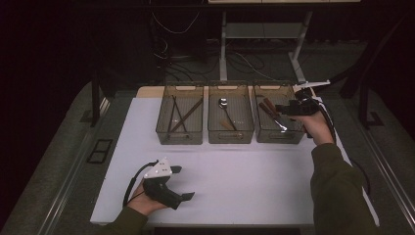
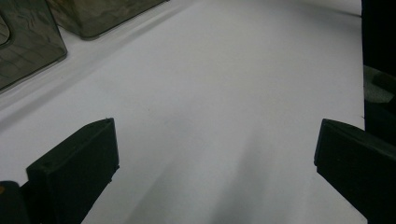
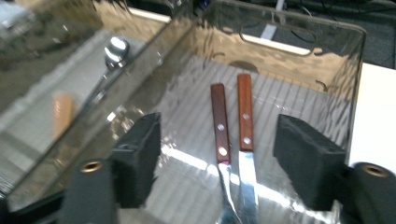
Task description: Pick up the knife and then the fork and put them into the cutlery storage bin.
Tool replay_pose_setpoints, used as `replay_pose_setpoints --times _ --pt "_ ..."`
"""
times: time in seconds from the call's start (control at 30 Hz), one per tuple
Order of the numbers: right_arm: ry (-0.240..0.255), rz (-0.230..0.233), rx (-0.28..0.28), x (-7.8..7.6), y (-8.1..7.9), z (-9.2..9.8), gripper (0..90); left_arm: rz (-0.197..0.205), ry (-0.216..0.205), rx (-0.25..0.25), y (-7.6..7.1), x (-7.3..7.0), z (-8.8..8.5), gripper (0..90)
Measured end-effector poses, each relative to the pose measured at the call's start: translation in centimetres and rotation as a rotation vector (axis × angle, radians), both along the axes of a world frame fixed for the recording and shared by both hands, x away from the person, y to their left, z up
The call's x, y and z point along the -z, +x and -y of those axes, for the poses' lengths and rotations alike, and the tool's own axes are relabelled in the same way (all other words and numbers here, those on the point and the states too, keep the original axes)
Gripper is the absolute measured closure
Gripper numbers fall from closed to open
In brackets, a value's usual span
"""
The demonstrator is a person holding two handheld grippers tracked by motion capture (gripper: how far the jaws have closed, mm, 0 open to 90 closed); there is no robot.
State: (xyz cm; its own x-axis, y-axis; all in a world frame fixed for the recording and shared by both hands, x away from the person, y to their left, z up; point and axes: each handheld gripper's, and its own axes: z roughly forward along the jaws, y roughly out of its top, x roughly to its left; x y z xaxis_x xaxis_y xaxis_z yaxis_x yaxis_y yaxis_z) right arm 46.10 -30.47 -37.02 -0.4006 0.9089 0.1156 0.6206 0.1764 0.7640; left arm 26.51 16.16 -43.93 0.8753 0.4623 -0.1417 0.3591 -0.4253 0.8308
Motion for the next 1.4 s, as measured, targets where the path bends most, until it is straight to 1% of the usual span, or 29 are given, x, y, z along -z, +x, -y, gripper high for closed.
replay_pose_setpoints --times 0.07,0.13,0.17,0.23,0.27,0.3,0.47,0.57,0.63,0.87,1.07,1.27,1.4 --pt "0.022 0.006 0.008 -0.1 -0.1 0.0 25.4 -0.001 -0.004 -0.003 0.0 0.0 0.0 0.0" --pt "0.033 0.016 -0.012 -0.2 -0.3 0.0 19.4 0.000 -0.003 -0.002 0.1 0.0 0.0 0.0" --pt "0.036 0.020 -0.019 -0.2 -0.5 -0.1 18.7 -0.001 -0.003 -0.002 0.1 0.0 -0.1 0.0" --pt "0.022 0.036 -0.043 -0.4 -0.9 -0.4 18.4 -0.006 -0.003 -0.006 0.1 0.1 -0.1 0.0" --pt "0.020 0.043 -0.056 -0.5 -1.1 -0.5 16.7 -0.007 -0.003 -0.007 0.1 0.1 -0.2 0.0" --pt "0.026 0.041 -0.063 -0.5 -1.4 -0.7 14.6 -0.005 -0.005 -0.007 0.2 0.1 -0.2 0.0" --pt "0.006 0.068 -0.111 -0.5 -2.7 -1.3 14.5 -0.005 0.000 -0.009 0.1 0.1 -0.2 0.0" --pt "-0.010 0.080 -0.126 -0.4 -3.6 -1.6 14.4 -0.004 0.000 -0.007 0.1 0.1 -0.1 0.0" --pt "-0.030 0.090 -0.134 -0.3 -4.3 -1.7 14.5 -0.006 -0.001 -0.005 0.1 0.1 -0.1 0.0" --pt "-0.021 0.103 -0.175 0.3 -6.8 -2.1 14.4 -0.003 -0.001 -0.007 0.0 0.1 -0.3 0.0" --pt "0.020 0.114 -0.209 0.8 -8.9 -2.3 14.4 -0.003 0.001 -0.003 0.0 0.1 -0.3 0.0" --pt "0.041 0.121 -0.243 1.3 -10.9 -2.4 14.4 -0.003 0.002 -0.004 0.0 0.0 -0.4 0.0" --pt "0.054 0.136 -0.256 1.6 -12.2 -2.6 14.4 -0.001 0.001 -0.005 0.0 0.0 -0.4 0.0"
